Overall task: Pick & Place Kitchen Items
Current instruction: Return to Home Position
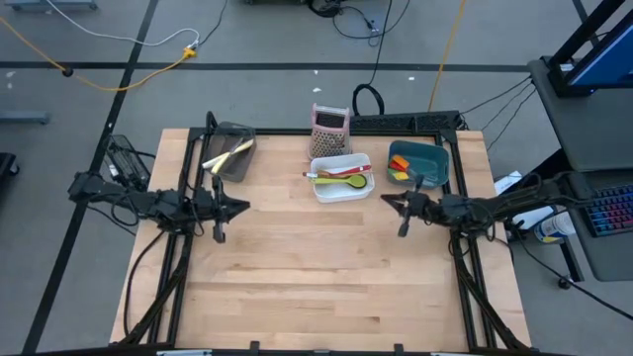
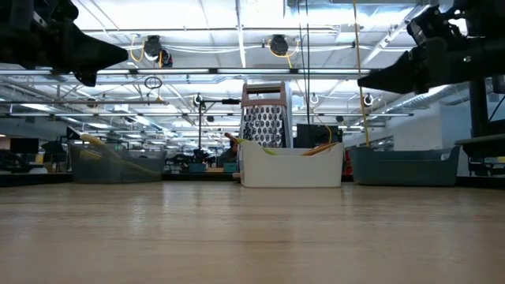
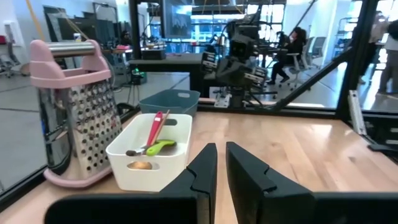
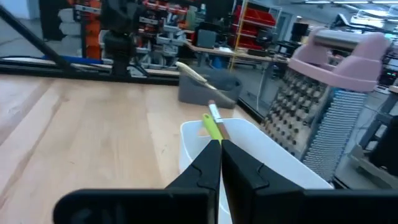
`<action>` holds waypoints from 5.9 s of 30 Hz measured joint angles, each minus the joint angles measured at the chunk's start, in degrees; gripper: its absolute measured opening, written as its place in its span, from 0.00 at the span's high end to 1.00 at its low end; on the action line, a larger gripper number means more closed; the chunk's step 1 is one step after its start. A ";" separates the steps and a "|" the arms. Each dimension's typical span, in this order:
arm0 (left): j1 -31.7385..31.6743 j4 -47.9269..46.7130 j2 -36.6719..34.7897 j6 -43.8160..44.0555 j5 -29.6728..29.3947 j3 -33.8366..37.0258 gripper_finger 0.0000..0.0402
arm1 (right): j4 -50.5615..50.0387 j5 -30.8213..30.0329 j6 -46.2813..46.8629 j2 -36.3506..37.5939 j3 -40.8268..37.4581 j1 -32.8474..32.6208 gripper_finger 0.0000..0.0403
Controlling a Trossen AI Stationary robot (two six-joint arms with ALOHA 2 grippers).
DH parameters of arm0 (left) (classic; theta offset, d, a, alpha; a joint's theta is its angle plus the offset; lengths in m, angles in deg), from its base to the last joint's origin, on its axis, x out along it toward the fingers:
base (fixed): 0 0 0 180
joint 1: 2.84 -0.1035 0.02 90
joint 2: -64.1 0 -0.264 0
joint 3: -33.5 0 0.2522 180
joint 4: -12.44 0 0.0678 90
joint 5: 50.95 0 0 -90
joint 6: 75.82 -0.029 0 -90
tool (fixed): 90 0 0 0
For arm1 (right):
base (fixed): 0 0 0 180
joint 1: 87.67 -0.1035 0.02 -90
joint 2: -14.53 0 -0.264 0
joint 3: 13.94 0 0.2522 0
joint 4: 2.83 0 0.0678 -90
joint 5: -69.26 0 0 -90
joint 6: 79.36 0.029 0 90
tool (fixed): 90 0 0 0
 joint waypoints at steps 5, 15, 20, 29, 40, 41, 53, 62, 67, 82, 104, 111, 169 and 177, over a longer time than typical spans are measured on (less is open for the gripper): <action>-0.38 -0.07 0.00 -0.06 1.88 0.00 0.91 | -5.31 -0.28 -0.64 4.62 0.00 -0.03 0.98; -0.40 -0.75 0.00 -0.02 2.01 0.00 0.91 | -16.95 -0.34 -0.23 15.81 0.00 -0.04 0.98; -0.40 -0.75 0.02 1.06 2.07 0.00 0.91 | -20.83 1.50 0.26 20.80 0.00 -0.04 0.98; -0.40 -1.93 0.02 1.96 2.82 0.00 0.91 | -27.62 11.84 -0.15 28.17 0.00 -0.07 0.99; -0.40 -1.40 0.04 2.82 2.77 0.84 0.91 | -36.74 11.67 0.25 36.68 0.00 -0.04 0.98; -0.40 -0.31 0.04 2.82 2.65 1.82 0.91 | -37.15 11.66 0.27 37.33 0.00 -0.04 0.98; -0.40 3.31 -0.01 1.31 2.27 4.66 0.91 | -41.54 11.56 0.75 41.60 0.00 -0.04 0.98; -0.40 -0.31 -6.99 0.40 2.40 4.66 0.91 | -43.23 11.68 2.51 41.62 0.07 -0.04 0.98; -0.40 -7.28 -15.09 0.42 2.59 4.55 0.91 | -50.15 11.72 6.36 41.62 3.55 -0.04 0.98; -0.49 -9.34 -14.88 -0.18 1.94 3.98 0.91 | -44.62 17.93 4.69 41.59 1.98 -0.04 0.98; -0.49 -7.83 -14.86 2.78 1.86 4.09 0.91 | -40.73 17.97 7.55 41.43 -1.75 -0.04 0.98; -0.49 -7.72 -14.86 2.76 1.89 4.09 0.91 | -40.67 24.77 9.51 41.32 -1.85 -0.04 0.98; -0.49 -7.67 -14.84 2.76 1.96 4.09 0.91 | -29.41 25.19 9.78 41.01 -7.41 -0.02 0.98; -0.49 -7.67 -14.84 2.76 1.96 4.09 0.91 | -29.38 25.19 9.78 41.02 -7.41 -0.02 0.98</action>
